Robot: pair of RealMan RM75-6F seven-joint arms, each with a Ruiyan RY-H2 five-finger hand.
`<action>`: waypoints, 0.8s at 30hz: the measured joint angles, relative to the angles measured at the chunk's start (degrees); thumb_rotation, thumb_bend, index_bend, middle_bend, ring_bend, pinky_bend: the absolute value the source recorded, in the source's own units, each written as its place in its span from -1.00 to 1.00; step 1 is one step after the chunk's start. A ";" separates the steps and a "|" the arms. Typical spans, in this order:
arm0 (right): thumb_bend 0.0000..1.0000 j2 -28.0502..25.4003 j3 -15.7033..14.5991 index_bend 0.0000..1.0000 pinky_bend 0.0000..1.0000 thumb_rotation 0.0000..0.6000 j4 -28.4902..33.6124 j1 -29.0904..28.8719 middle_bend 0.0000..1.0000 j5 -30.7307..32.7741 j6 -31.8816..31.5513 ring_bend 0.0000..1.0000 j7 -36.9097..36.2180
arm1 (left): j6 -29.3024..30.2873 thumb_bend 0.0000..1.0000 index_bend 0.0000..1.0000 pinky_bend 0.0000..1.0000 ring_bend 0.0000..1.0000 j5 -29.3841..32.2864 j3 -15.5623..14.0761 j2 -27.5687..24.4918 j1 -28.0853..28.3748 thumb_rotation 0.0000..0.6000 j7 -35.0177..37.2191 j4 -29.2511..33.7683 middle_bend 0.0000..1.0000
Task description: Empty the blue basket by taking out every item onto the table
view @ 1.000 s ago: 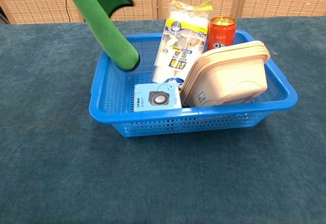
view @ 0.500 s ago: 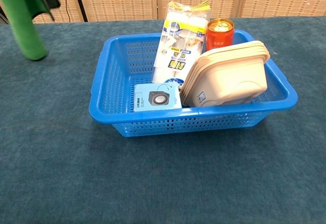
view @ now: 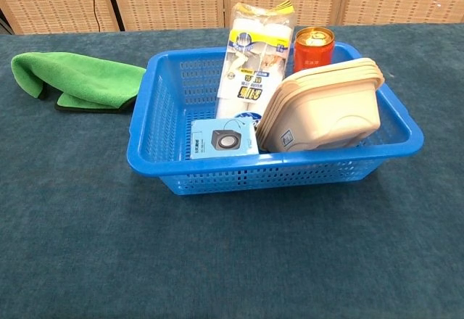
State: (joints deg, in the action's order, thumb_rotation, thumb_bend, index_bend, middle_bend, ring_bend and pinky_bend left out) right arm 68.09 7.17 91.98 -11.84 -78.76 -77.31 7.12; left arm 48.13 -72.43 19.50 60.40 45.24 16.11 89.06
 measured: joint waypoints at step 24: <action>-1.00 -1.10 1.52 -1.00 -1.00 1.00 -2.15 -0.69 -1.00 4.42 2.94 -1.00 -3.14 | -13.71 -1.00 -1.00 -1.00 -1.00 27.66 -2.88 15.67 21.71 1.00 -20.04 -6.01 -1.00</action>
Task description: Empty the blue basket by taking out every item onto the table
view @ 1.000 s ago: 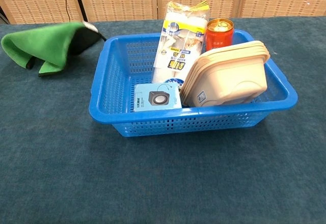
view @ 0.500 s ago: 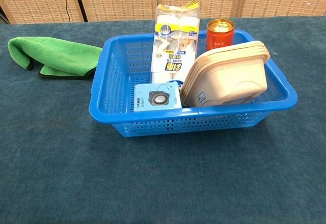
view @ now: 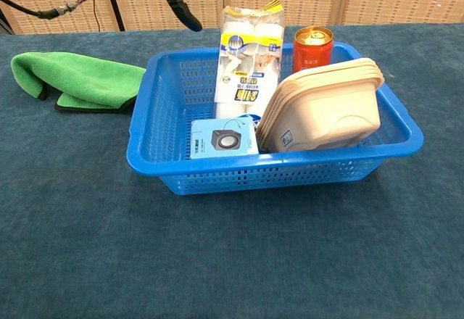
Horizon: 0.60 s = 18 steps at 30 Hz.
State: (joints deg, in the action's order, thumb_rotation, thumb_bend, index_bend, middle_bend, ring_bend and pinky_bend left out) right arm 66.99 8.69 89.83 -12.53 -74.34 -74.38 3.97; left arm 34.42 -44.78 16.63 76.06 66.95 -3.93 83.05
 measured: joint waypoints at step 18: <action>-1.00 0.34 -0.13 -1.00 -1.00 1.00 -0.59 -0.51 -1.00 0.68 1.08 -1.00 0.13 | -2.17 -0.31 -0.65 -0.24 -0.52 0.33 -0.33 12.47 4.06 1.00 2.00 -12.14 -0.75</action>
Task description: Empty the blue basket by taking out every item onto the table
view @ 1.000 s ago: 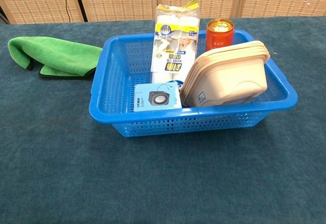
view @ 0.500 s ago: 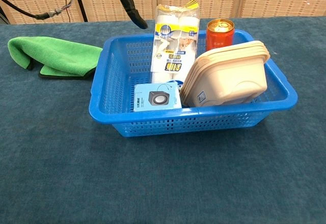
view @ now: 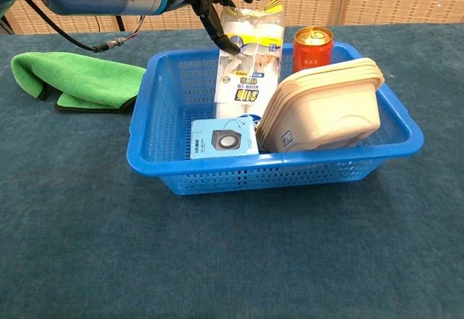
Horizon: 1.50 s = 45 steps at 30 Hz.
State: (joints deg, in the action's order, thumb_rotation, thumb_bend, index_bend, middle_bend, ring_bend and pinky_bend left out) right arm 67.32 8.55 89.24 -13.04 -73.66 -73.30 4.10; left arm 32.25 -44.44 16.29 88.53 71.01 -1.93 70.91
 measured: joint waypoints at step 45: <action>-1.00 0.56 -0.96 -1.00 -1.00 1.00 0.70 -0.62 -1.00 -0.67 0.76 -1.00 1.54 | 7.19 0.01 0.04 0.04 -0.04 -4.83 5.37 -13.68 -10.78 1.00 9.04 -1.92 -0.03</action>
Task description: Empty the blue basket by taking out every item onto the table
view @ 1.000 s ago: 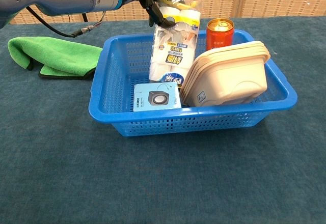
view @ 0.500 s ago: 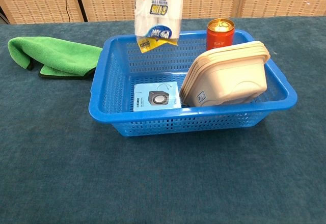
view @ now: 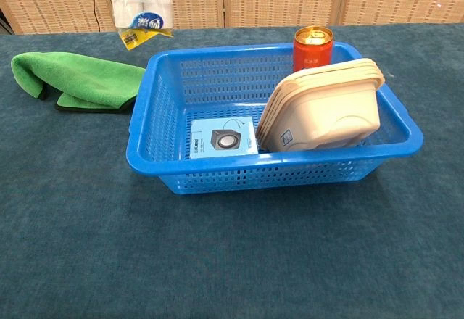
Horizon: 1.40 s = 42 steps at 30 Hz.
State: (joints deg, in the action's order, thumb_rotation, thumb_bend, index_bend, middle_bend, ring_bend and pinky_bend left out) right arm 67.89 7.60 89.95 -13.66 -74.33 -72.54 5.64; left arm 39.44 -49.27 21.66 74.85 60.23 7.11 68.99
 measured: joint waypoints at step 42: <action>-1.00 -8.78 -6.72 -1.00 -1.00 1.00 -4.31 -6.38 -1.00 -29.33 -2.82 -1.00 -30.70 | 26.67 -0.46 -1.00 -1.00 -1.00 -16.43 -12.09 -21.49 -29.41 0.97 -7.63 31.96 -1.00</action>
State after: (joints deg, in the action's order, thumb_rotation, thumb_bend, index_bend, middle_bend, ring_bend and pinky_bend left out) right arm 59.10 0.87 85.64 -20.04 -103.66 -75.36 -25.06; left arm 66.12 -65.70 9.58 53.36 30.83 -0.52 100.95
